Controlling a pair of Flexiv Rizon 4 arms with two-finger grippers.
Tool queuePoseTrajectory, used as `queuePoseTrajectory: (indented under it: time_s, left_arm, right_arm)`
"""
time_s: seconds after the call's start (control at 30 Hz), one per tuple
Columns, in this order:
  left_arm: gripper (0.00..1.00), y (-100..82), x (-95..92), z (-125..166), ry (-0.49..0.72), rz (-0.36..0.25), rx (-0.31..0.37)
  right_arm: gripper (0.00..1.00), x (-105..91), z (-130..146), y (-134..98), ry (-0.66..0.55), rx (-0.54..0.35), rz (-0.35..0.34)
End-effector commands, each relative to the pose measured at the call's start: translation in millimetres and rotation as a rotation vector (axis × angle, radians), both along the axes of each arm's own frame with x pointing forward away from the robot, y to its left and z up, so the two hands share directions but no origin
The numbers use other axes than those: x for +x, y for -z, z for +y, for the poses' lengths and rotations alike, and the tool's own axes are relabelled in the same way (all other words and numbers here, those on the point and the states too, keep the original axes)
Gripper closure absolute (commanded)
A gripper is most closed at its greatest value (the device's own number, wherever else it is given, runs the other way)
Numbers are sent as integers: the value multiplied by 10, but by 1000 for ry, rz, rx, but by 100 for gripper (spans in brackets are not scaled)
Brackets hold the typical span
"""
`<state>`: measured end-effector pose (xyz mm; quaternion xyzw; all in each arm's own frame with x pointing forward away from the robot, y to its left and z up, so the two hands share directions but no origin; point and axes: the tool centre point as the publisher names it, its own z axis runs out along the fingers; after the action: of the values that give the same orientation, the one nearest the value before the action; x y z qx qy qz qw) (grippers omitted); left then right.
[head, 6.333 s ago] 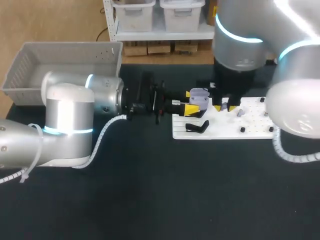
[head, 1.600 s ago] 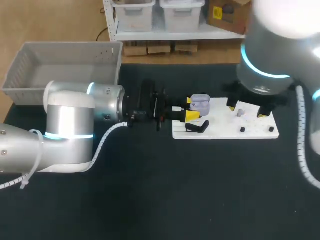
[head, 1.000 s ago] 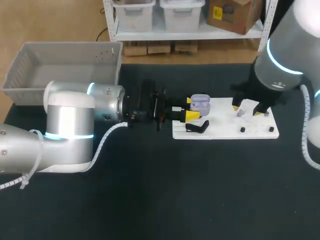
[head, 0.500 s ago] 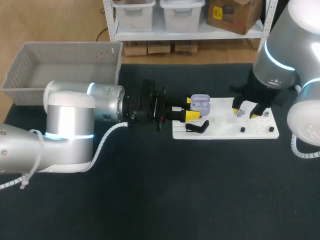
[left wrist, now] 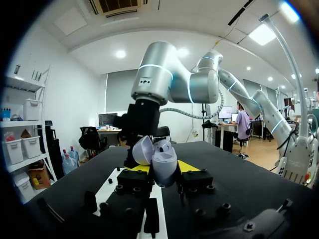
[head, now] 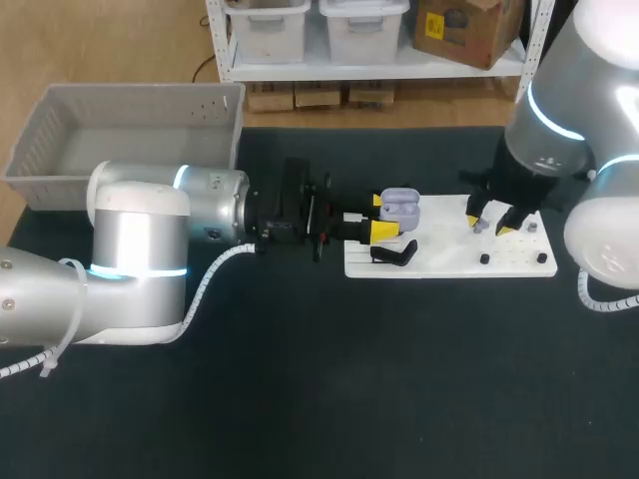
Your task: Pick up each earbud case from the left stands, insert the matching earbuds, close the lid, and place the case in the box.
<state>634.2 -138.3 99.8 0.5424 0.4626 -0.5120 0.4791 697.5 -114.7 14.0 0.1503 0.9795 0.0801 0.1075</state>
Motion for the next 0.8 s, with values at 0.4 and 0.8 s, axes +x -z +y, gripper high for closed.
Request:
queuePoseTrajectory:
  time_s: [0.4, 0.8]
  left_arm:
    - [100, 4, -14, 3, -5, -2, -2]
    - [100, 4, -14, 3, -5, -2, -2]
  right_arm:
    - [73, 42, 1, 8, -1, 7, 4]
    - [94, 58, 30, 29, -7, 7, 16]
